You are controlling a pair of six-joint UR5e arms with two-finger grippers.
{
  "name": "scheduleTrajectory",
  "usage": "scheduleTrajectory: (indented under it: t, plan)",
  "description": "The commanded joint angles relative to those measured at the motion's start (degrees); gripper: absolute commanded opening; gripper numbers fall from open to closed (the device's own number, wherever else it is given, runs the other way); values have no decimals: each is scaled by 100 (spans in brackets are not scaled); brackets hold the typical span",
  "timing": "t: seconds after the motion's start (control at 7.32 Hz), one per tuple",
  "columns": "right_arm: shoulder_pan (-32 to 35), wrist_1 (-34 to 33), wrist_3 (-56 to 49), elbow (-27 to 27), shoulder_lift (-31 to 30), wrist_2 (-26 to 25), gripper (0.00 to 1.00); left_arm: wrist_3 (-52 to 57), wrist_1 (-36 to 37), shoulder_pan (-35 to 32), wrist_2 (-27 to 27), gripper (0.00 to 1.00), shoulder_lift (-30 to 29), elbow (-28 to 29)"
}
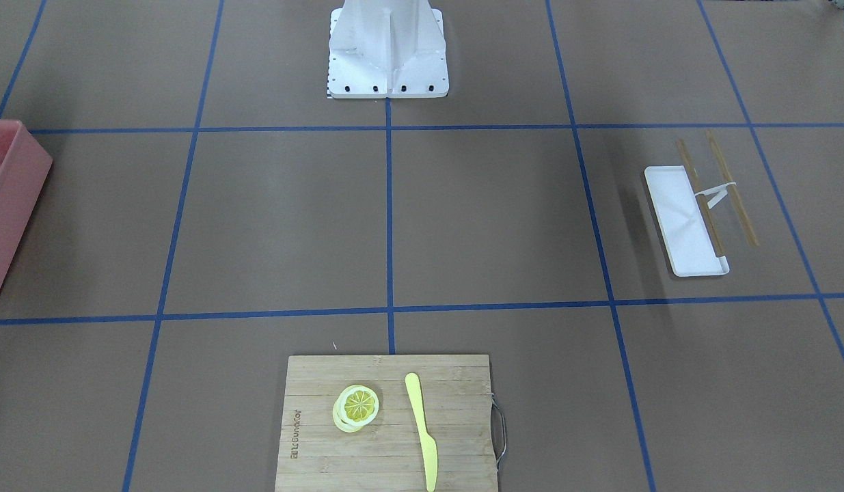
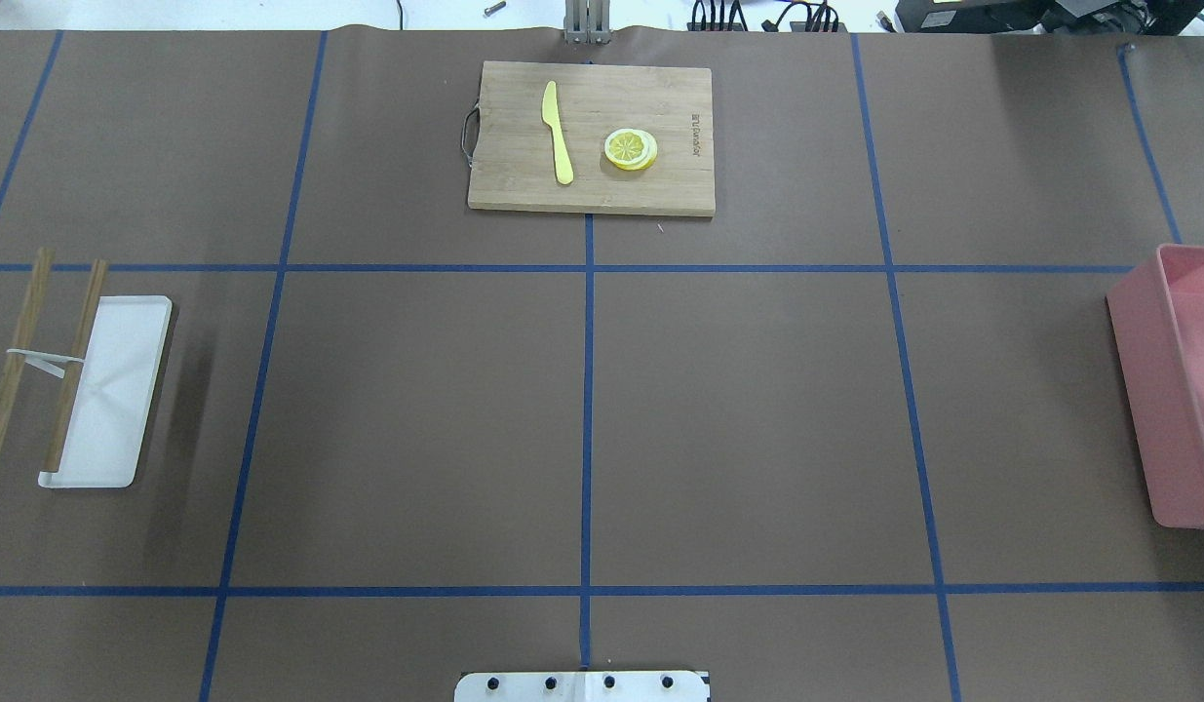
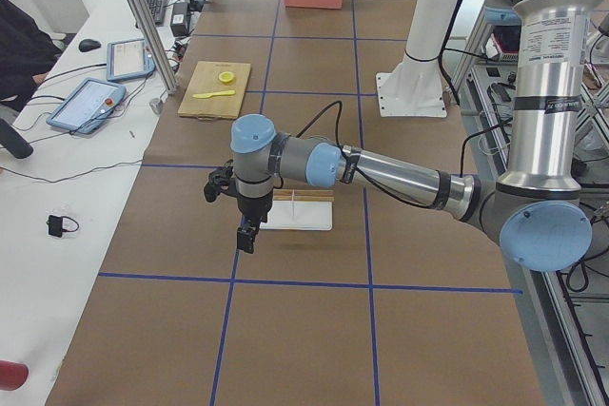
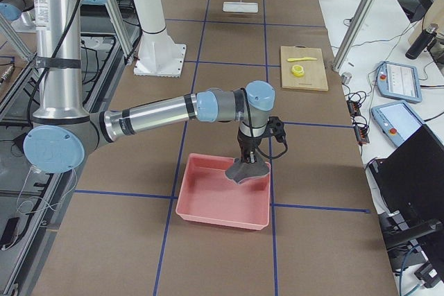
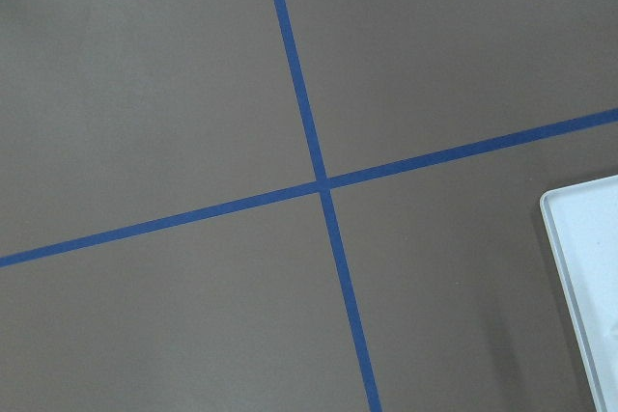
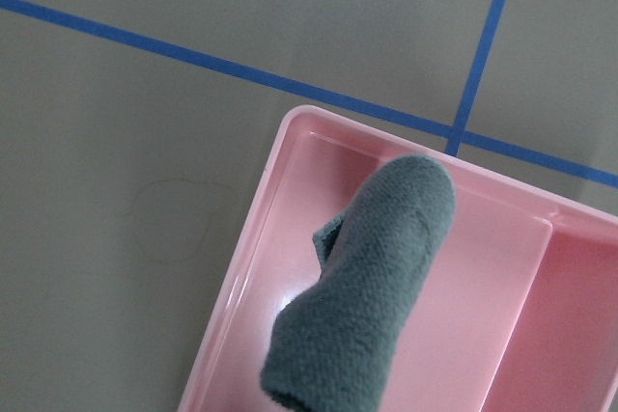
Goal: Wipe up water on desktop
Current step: 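Drop the grey cloth into the pink bin by opening the right gripper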
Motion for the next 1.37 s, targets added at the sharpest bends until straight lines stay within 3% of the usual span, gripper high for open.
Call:
scheduleTrajectory:
  t: [0.0,0.41,0.82,0.96,1.09,1.23]
  plan:
    - [0,104,40,-51,-265,-6,100,12,5,-3,-10,98,19,10]
    - [358,316,6,-95,101,3,100,21,14,-204,-10,98,11,202]
    - [851,351,92,-165,85,-15,100,12,258,-460,-28,98,-95,248]
    - [939,334,119,-418,24,90,100,-40,268,-460,-106,98,-69,309]
    - [1053,325,119,-881,24,918,100,-49,251,-539,-499,98,-60,544]
    - [1080,333,102,-1199,59,1396,100,-50,190,-557,-642,98,-42,764]
